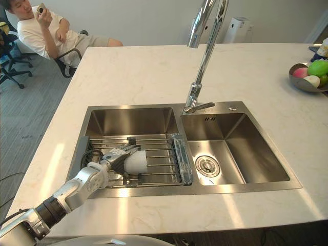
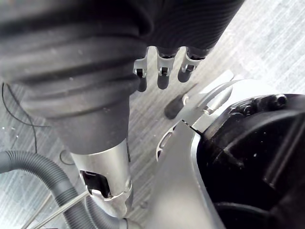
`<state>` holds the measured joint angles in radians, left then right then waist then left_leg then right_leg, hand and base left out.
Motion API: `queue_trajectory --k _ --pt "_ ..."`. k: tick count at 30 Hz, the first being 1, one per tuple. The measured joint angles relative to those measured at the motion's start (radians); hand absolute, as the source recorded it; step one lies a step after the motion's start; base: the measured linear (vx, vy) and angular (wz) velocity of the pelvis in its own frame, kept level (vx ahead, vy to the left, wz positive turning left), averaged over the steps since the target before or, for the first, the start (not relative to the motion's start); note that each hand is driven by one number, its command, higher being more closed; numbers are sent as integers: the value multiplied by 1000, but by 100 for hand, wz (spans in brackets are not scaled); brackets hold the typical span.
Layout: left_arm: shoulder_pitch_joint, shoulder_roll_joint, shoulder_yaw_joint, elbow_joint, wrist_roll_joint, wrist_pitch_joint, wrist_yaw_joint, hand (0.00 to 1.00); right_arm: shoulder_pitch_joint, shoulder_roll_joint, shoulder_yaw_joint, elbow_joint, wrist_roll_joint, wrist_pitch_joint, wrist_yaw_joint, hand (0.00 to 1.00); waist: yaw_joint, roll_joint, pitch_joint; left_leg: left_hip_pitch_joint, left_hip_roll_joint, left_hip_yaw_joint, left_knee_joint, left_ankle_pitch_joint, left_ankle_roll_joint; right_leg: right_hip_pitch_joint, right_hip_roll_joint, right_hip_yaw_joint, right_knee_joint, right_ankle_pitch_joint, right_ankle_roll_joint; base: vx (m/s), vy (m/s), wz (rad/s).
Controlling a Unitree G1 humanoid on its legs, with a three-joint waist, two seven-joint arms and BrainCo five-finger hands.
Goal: Walk over to the sink, pick up the cup, carry it to the dishwasher, place the cup inside the dishwasher, then close the dishwasher door
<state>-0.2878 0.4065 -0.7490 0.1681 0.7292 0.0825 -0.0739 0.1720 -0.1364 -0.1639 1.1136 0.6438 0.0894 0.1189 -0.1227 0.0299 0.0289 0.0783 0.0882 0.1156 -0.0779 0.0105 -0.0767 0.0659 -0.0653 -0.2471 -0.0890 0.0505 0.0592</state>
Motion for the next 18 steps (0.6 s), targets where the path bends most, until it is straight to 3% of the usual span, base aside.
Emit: queue_trajectory --k 9,10,18 --pt "-23 -6 -8 -2 6 50 -55 0 -1 -5 22 0 21 -1 -2 0 -3 1 -1 7 -1 11 -1 -1 -1 0 0 14 0 0 -1 0 0 -3" --pt "-29 -9 -8 -2 28 54 -70 100 -1 -8 33 0 22 0 -10 0 -4 1 -1 8 -1 14 -4 -1 -1 -1 0 16 0 0 -1 -13 1 -5" --pt "-44 -29 -7 1 131 70 -112 100 0 -12 41 -1 37 1 -22 0 -12 1 -1 9 -4 22 -5 -4 -5 -4 -1 27 0 -2 3 -13 2 -2"
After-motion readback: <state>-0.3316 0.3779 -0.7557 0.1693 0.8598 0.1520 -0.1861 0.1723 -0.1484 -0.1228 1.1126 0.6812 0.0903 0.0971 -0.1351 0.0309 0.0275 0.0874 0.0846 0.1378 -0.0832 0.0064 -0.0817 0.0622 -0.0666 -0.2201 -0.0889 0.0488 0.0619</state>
